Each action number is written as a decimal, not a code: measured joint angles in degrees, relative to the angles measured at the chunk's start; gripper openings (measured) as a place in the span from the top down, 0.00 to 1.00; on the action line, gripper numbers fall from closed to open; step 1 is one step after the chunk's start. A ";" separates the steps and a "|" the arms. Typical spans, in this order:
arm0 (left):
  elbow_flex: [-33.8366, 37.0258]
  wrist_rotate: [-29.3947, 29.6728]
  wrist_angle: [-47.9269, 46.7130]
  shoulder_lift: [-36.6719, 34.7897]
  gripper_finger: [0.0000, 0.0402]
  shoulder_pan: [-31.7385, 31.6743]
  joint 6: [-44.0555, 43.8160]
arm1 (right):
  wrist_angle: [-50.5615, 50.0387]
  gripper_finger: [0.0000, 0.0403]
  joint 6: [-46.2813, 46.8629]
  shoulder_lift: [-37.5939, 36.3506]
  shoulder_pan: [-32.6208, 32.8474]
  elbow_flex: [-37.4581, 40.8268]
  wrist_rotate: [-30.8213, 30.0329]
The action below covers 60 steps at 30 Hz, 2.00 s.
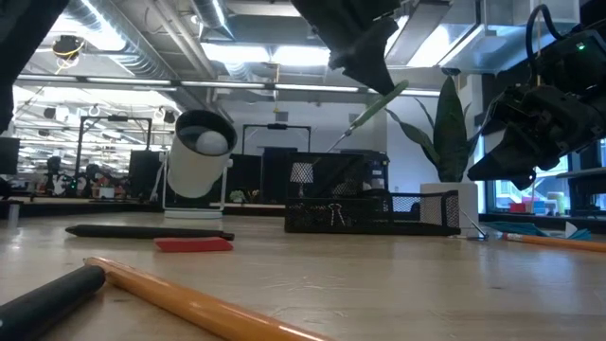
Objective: Pick and place office supplies into organizer
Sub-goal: Put the green scissors in the desk organizer
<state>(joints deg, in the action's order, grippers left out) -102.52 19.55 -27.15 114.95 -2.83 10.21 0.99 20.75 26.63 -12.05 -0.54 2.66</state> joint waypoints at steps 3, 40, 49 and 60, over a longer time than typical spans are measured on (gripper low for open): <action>0.00 -0.04 -0.18 -0.01 0.98 0.00 -0.65 | 0.00 0.87 0.01 -0.02 0.00 0.00 0.00; 27.12 1.01 24.67 -6.59 0.88 -0.71 -6.70 | 0.02 0.87 -0.12 0.37 -0.02 0.00 0.02; 27.15 1.90 25.91 -6.90 0.77 -0.81 -4.94 | 0.00 0.87 -0.10 0.37 -0.02 0.00 0.00; 27.12 3.54 20.30 -6.90 0.70 -0.83 -7.38 | 0.00 0.87 -0.19 0.37 -0.02 0.00 -0.02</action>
<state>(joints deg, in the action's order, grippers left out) -75.40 23.09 -6.85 108.05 -3.66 2.83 0.99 20.56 27.00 -12.08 -0.54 2.63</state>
